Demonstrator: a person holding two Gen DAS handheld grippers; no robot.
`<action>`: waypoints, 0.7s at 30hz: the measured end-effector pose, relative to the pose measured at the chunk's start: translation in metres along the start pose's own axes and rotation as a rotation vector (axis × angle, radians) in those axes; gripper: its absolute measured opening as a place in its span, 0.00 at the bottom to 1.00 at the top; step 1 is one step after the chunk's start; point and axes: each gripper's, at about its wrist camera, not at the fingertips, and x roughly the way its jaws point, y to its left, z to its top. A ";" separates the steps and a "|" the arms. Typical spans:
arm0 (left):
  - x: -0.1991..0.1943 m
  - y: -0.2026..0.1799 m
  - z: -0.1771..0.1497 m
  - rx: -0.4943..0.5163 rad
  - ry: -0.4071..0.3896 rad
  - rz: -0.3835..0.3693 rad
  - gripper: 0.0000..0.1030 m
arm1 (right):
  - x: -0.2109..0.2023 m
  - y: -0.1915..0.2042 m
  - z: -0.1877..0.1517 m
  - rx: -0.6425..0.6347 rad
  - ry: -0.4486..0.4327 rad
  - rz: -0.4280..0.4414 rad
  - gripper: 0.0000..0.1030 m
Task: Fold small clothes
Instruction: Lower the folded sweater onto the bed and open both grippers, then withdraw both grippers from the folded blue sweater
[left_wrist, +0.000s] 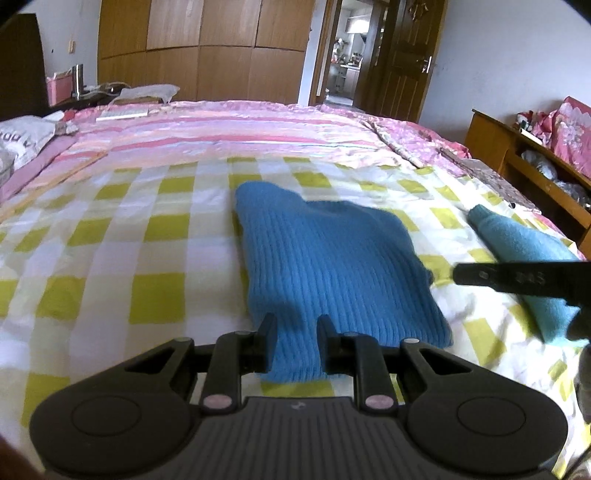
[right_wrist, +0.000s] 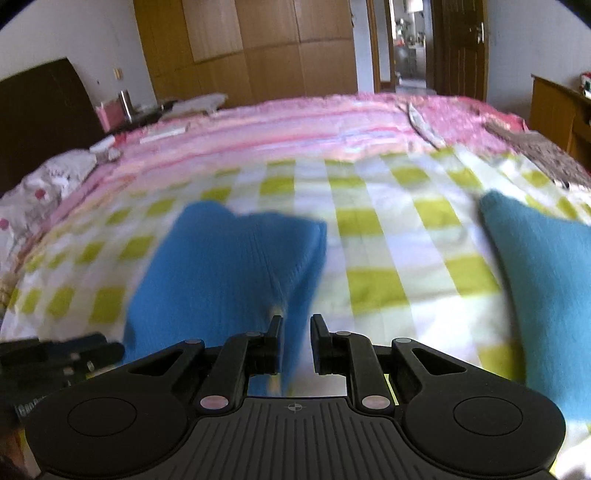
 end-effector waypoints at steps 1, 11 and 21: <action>0.003 -0.001 0.003 0.006 0.000 0.003 0.28 | 0.006 0.003 0.005 0.000 -0.006 0.006 0.17; 0.039 -0.004 0.017 0.027 0.031 0.025 0.28 | 0.072 0.002 0.020 0.025 0.034 -0.009 0.17; 0.038 -0.013 0.013 0.048 0.050 0.039 0.30 | 0.075 -0.017 0.008 0.063 0.060 -0.055 0.21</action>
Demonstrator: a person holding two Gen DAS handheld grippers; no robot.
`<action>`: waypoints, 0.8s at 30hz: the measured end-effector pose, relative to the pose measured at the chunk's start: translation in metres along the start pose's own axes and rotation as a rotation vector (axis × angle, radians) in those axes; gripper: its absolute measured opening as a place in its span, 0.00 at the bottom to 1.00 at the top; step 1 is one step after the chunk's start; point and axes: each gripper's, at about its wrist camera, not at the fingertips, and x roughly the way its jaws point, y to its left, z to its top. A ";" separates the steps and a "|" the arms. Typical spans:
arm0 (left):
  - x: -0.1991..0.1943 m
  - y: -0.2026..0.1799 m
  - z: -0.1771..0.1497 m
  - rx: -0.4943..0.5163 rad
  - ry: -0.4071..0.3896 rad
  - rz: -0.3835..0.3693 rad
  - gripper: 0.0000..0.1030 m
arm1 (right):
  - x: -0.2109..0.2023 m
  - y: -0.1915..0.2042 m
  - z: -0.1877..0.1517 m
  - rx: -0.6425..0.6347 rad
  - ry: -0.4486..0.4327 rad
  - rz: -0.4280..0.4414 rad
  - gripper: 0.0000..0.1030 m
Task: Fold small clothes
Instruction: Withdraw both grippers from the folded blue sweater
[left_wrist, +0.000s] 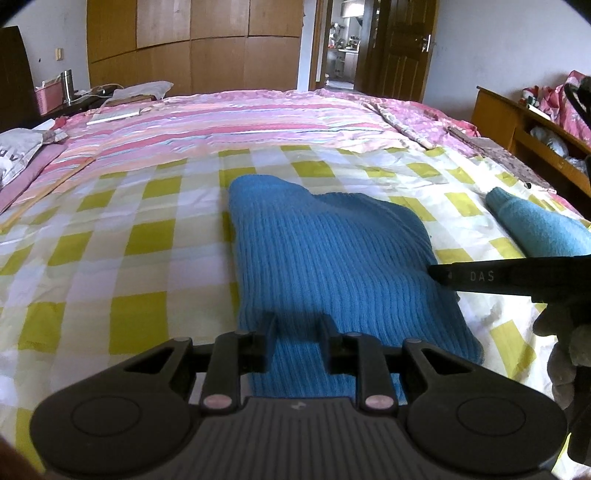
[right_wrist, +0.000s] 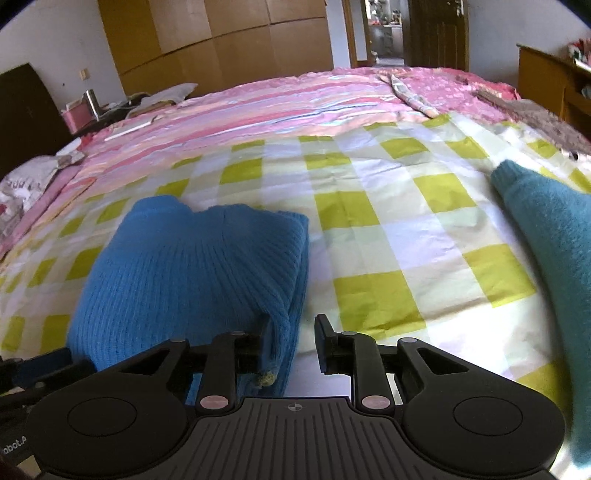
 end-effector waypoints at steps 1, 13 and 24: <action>-0.003 0.000 -0.001 -0.003 0.000 -0.003 0.30 | -0.004 0.002 0.000 -0.010 -0.002 -0.008 0.21; -0.014 0.000 -0.019 -0.004 0.019 -0.010 0.30 | -0.042 0.007 -0.034 -0.026 -0.009 -0.022 0.22; -0.018 0.000 -0.025 -0.005 0.031 -0.008 0.35 | -0.053 0.011 -0.045 -0.027 -0.001 -0.018 0.23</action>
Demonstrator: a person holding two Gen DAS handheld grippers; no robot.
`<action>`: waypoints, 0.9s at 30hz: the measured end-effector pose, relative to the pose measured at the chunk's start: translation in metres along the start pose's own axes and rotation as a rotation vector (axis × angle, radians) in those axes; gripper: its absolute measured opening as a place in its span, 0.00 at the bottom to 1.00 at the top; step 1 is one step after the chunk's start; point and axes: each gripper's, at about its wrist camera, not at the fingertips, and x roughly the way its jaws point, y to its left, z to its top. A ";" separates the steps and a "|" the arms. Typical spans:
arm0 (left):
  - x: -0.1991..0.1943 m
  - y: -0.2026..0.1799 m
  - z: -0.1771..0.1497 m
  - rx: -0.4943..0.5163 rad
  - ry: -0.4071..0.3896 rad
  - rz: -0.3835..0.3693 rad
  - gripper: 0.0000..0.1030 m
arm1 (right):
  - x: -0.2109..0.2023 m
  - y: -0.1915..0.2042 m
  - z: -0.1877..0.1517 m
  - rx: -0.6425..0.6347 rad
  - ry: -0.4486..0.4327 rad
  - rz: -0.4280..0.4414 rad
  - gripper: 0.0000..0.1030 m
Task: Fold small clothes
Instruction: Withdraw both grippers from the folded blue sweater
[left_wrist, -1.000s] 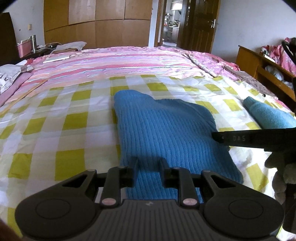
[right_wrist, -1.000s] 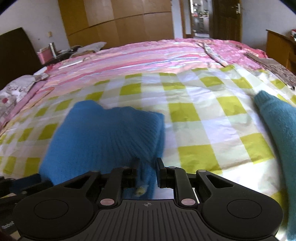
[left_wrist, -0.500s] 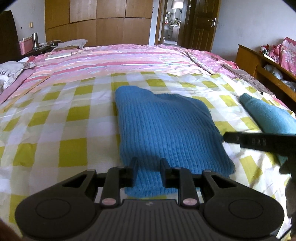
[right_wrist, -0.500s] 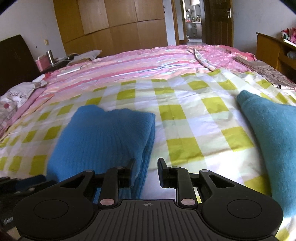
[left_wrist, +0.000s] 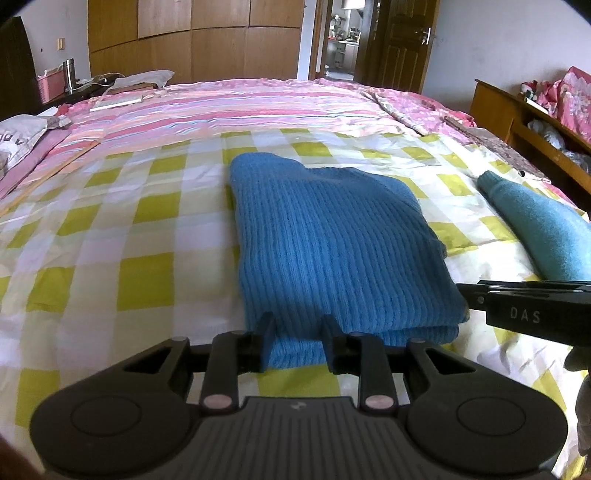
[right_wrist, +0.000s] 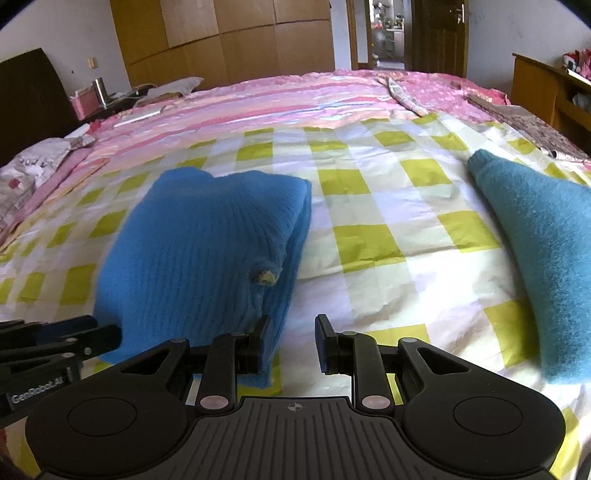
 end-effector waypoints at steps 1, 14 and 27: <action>-0.001 -0.001 -0.001 0.002 0.000 -0.001 0.36 | -0.002 0.001 -0.001 -0.005 -0.002 0.000 0.23; -0.020 -0.003 -0.021 -0.006 0.014 0.005 0.39 | -0.026 0.011 -0.029 0.010 0.019 0.031 0.26; -0.038 -0.001 -0.048 -0.019 0.023 0.013 0.46 | -0.053 0.028 -0.056 -0.001 0.013 0.052 0.27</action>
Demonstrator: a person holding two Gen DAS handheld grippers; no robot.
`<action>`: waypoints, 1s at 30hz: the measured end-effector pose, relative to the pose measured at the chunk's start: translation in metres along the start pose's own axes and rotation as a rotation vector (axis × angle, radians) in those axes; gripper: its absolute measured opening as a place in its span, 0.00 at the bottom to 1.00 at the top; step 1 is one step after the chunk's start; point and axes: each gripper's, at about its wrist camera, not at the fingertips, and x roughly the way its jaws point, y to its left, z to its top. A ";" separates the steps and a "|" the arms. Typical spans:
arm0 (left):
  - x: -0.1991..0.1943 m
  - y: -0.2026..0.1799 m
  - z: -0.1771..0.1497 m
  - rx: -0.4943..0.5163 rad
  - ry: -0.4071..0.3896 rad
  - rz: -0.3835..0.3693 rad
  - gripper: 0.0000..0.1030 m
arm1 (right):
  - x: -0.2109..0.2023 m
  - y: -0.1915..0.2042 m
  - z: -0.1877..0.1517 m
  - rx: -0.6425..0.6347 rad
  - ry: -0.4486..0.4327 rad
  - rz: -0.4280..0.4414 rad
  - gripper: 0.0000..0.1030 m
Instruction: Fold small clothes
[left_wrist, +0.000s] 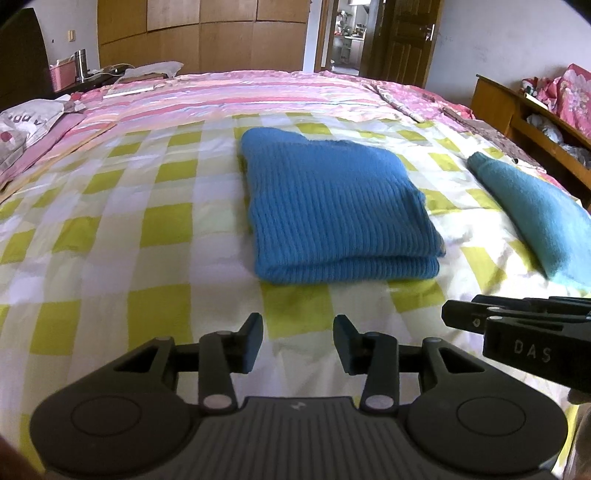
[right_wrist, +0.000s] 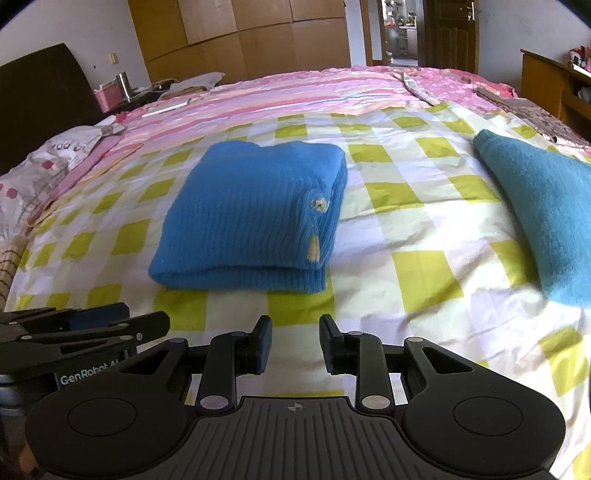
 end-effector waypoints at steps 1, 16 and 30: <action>-0.001 0.000 -0.003 -0.002 0.002 0.000 0.46 | -0.002 0.001 -0.002 0.001 0.001 0.001 0.27; -0.020 -0.003 -0.031 0.017 0.000 0.012 0.49 | -0.026 0.009 -0.035 0.015 -0.001 0.021 0.28; -0.044 -0.017 -0.053 0.081 -0.028 0.011 0.63 | -0.048 0.014 -0.060 0.038 -0.012 0.039 0.32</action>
